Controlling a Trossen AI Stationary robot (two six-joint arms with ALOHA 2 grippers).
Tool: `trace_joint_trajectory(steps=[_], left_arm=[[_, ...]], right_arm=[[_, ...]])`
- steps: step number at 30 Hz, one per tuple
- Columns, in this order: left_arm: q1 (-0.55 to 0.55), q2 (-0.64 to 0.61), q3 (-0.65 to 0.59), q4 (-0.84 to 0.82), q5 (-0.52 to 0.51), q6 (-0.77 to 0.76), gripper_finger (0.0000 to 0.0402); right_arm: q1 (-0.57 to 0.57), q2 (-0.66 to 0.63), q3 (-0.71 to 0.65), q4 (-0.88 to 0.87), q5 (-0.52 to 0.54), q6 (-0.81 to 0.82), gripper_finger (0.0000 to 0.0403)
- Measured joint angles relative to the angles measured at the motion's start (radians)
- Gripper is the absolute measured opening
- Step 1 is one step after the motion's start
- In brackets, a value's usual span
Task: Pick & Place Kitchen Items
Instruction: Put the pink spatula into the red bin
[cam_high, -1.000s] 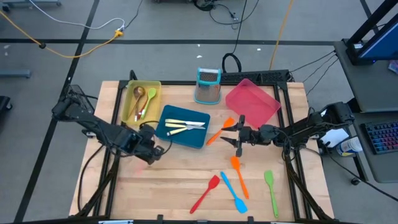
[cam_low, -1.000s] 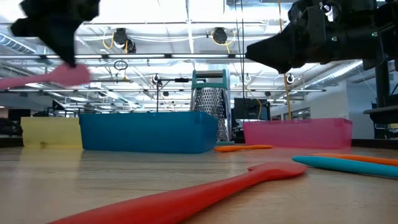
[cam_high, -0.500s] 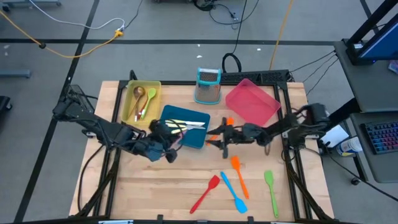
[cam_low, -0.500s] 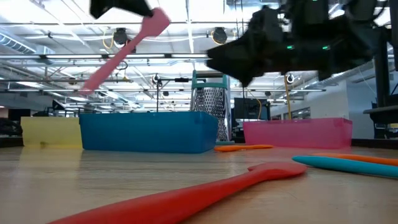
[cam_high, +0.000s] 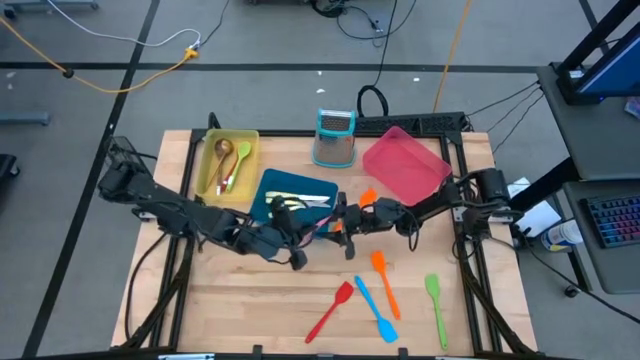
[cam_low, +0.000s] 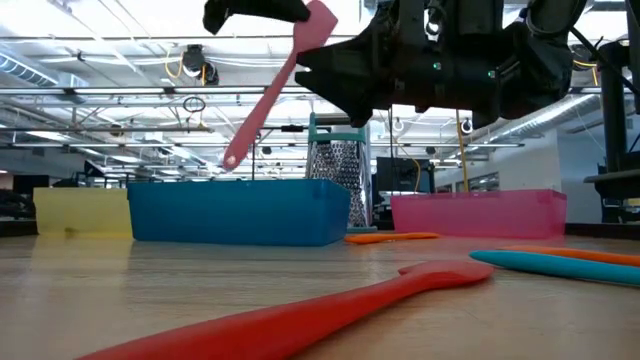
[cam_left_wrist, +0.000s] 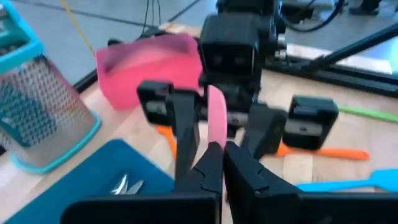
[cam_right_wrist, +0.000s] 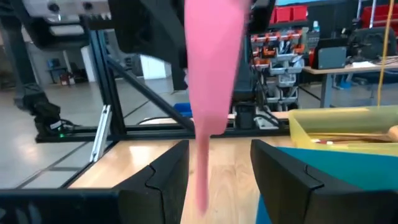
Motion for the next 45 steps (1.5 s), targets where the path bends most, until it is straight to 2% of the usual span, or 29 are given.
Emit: trace_joint_trajectory(steps=[5,10,13,19,27,34,38,41,45], left_arm=[[0.025,0.03,0.001,0.082,0.039,0.046,0.0004],[0.052,0.04,0.002,0.098,0.044,0.053,0.0003],[0.06,0.041,0.002,0.101,0.044,0.055,0.0004],[0.058,0.041,0.002,0.104,0.054,0.084,0.0008],[0.058,0.041,0.002,0.099,0.055,0.128,0.0014],[0.059,0.041,0.002,0.06,0.042,0.171,0.0067],[0.061,0.041,0.002,0.04,0.009,0.18,0.0095],[0.061,0.04,0.002,0.033,-0.017,0.181,0.011],[0.061,0.04,0.002,0.016,-0.039,0.196,0.0119]], right_arm=[[-0.002,-0.001,0.0,0.007,-0.067,-0.035,0.0167],[-0.002,-0.001,0.0,0.018,-0.071,-0.045,0.0158],[-0.006,-0.001,0.0,0.014,-0.071,-0.046,0.0125],[-0.009,-0.001,0.0,0.01,-0.076,-0.091,0.0018],[-0.01,-0.001,0.0,-0.004,-0.09,-0.075,0.0014],[-0.024,-0.006,-0.001,-0.049,-0.093,-0.074,0.0014],[-0.036,-0.052,-0.041,-0.079,-0.091,-0.075,0.0014],[-0.039,-0.132,-0.114,-0.086,-0.03,-0.112,0.0014],[-0.019,-0.296,-0.265,-0.09,0.169,-0.152,0.0014]])
